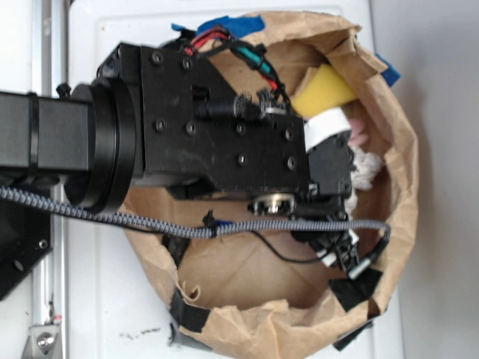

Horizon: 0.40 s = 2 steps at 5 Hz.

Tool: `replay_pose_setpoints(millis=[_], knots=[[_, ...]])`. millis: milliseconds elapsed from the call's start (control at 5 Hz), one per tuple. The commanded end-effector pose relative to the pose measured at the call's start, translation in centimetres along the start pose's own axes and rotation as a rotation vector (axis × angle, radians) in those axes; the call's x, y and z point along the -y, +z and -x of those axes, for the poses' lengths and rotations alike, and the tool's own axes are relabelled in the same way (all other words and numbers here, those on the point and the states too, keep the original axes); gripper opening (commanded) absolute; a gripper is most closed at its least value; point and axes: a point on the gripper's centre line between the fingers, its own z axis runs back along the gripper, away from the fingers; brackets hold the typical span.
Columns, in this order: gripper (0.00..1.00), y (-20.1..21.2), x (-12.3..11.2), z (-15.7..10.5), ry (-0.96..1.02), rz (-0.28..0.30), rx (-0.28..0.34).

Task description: Grab the white paper.

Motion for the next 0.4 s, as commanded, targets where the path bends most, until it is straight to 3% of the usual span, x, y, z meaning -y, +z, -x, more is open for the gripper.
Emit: replay_pose_setpoints(millis=[0,200], knots=[[1.00,0.12,1.73,3.25,-0.033,0.038,0.039],[1.00,-0.10,1.39,3.74,-0.015,0.037,0.057]])
